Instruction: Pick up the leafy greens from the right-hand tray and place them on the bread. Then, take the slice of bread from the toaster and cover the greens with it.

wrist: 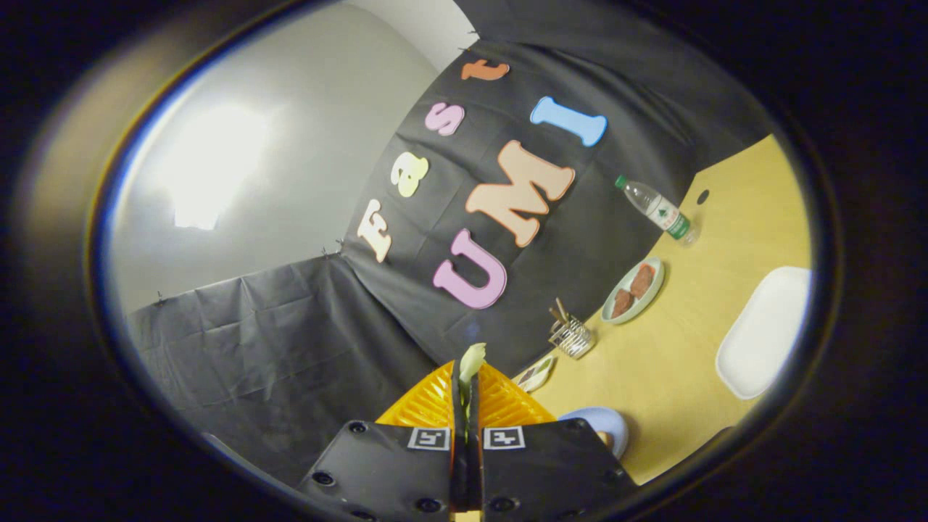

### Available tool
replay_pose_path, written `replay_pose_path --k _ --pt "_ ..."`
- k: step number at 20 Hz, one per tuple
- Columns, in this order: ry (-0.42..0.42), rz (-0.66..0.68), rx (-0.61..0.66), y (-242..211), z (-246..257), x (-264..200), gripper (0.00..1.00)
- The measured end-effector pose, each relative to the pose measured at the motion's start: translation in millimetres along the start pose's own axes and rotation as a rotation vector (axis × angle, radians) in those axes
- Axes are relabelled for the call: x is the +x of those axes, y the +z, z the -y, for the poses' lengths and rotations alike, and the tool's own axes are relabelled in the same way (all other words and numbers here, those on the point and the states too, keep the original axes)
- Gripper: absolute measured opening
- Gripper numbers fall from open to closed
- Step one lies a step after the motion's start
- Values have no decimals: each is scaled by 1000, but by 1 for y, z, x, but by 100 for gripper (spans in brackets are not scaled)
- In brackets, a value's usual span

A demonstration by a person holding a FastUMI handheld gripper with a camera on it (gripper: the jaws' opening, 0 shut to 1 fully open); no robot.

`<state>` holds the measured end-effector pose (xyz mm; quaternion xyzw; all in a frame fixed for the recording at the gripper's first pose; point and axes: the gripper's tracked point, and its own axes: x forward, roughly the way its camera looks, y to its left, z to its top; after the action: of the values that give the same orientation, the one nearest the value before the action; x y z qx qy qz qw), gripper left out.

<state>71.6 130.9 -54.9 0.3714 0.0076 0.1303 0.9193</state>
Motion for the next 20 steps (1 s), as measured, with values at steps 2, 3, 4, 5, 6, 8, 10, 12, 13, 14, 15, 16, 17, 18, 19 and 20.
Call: replay_pose_path --k 2,3,4,5,6,8,10,12,13,14,15,16,17,18,19,20 --pt "1 -25 22 -19 -4 11 3" --pt "-8 -34 28 -28 -2 15 3" --pt "-15 -44 35 -37 1 20 3" --pt "-23 -57 50 -46 2 25 3" --pt "-37 -74 64 -57 7 29 3" --pt "-76 -101 79 -75 19 36 3" --pt "-123 -140 78 -97 32 42 3" --pt "-188 -170 38 -112 51 44 3" --pt "-224 -179 11 -116 62 43 3" --pt "-256 -186 -13 -117 70 42 3" --pt "-289 -191 -38 -118 77 40 3" --pt "-316 -197 -66 -117 83 39 3" --pt "-342 -207 -104 -117 88 37 3" --pt "-369 -221 -145 -118 95 36 3" --pt "-383 -232 -179 -119 98 32 3" --pt "-392 -238 -211 -119 100 31 3"
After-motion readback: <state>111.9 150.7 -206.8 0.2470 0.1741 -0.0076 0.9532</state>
